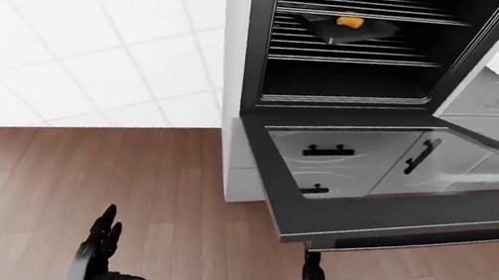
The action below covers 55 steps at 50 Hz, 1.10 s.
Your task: Close the oven door.
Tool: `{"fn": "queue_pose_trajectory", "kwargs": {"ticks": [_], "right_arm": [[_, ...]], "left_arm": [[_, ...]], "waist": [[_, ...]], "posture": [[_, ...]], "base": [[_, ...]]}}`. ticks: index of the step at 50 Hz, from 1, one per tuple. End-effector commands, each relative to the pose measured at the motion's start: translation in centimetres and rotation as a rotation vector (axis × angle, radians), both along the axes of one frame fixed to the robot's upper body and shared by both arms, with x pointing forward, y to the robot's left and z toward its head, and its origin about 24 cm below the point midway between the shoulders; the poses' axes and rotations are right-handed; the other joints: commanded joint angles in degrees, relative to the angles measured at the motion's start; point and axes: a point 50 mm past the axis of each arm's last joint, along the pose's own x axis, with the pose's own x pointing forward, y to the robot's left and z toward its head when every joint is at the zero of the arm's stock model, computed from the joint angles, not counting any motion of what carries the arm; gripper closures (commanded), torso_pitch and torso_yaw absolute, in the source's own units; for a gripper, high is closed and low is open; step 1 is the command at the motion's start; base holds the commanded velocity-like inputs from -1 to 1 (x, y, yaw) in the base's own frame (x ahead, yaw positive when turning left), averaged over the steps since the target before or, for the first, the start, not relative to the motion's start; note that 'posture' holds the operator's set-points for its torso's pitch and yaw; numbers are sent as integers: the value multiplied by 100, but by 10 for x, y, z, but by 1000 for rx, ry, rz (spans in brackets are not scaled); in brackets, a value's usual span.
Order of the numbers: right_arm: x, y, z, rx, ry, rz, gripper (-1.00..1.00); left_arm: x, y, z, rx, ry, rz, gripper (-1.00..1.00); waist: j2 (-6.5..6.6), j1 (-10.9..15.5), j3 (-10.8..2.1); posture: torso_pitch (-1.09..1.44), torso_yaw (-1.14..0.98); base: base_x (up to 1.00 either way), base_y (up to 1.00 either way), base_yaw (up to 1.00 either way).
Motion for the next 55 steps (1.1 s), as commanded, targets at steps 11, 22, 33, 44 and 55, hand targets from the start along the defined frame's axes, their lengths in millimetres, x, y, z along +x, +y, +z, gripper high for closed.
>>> {"fn": "queue_pose_trajectory", "kwargs": {"ticks": [11, 22, 33, 44, 55], "right_arm": [[-1, -4, 2, 14, -20, 12, -100], [-2, -1, 1, 21, -18, 30, -100], [-3, 0, 1, 24, -15, 40, -100], [-3, 1, 1, 26, -14, 49, -100], [-3, 1, 1, 26, -14, 53, -100]], "left_arm": [[6, 3, 3, -10, -10, -7, -100], [7, 2, 4, -27, -19, -13, -100], [7, 3, 4, -30, -16, -13, -100], [7, 3, 4, -33, -16, -11, -100], [7, 3, 4, -35, -15, -12, -100]], "waist": [[67, -10, -41], [250, 4, 24], [-244, -63, 19], [179, -70, 78], [205, -3, 106]], "posture": [[0, 0], [0, 0], [0, 0], [0, 0], [0, 0]], "base": [[0, 5, 0], [0, 12, 0], [3, 11, 0], [10, 12, 0], [17, 20, 0]]}}
